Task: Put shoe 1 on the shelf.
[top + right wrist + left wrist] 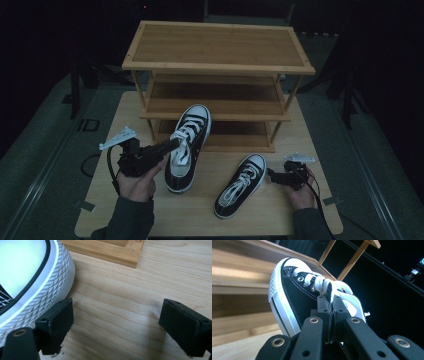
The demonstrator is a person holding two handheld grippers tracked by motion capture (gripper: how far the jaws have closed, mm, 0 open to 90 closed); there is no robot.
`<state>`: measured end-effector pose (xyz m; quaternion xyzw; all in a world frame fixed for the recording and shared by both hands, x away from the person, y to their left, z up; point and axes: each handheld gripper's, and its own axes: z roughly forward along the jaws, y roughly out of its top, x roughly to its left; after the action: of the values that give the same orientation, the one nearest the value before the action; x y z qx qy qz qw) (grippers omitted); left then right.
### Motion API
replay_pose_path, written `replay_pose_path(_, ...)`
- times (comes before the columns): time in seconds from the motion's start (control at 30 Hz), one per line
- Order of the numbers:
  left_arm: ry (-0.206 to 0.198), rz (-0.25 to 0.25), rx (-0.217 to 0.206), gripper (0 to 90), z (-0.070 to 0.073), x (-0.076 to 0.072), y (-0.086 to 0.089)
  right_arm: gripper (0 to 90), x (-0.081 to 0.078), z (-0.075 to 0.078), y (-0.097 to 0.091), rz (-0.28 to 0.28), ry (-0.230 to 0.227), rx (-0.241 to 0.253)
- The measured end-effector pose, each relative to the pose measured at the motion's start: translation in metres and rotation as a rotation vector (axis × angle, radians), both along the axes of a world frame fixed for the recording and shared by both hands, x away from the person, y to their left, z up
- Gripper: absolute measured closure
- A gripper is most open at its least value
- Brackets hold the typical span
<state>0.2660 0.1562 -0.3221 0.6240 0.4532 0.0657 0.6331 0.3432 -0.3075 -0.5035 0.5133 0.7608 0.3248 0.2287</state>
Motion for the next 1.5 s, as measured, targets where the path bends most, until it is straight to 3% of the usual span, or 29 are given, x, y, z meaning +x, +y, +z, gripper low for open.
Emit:
replay_pose_path(0.57, -0.02, 0.027, -0.003, 88.4, 0.007, 0.043, -0.013, 11.6, 0.0, 0.0, 0.0, 0.001, 0.0, -0.001)
replay_pose_path(1.17, -0.026, 0.12, 0.003, 88.4, 0.009, 0.085, -0.023, 11.7, 0.0, 0.0, 0.0, 0.003, -0.001, -0.001)
replay_pose_path(1.5, -0.045, 0.141, 0.02, 88.3, 0.006, 0.112, -0.031, 11.6, 0.0, 0.0, 0.0, 0.002, -0.001, -0.001)
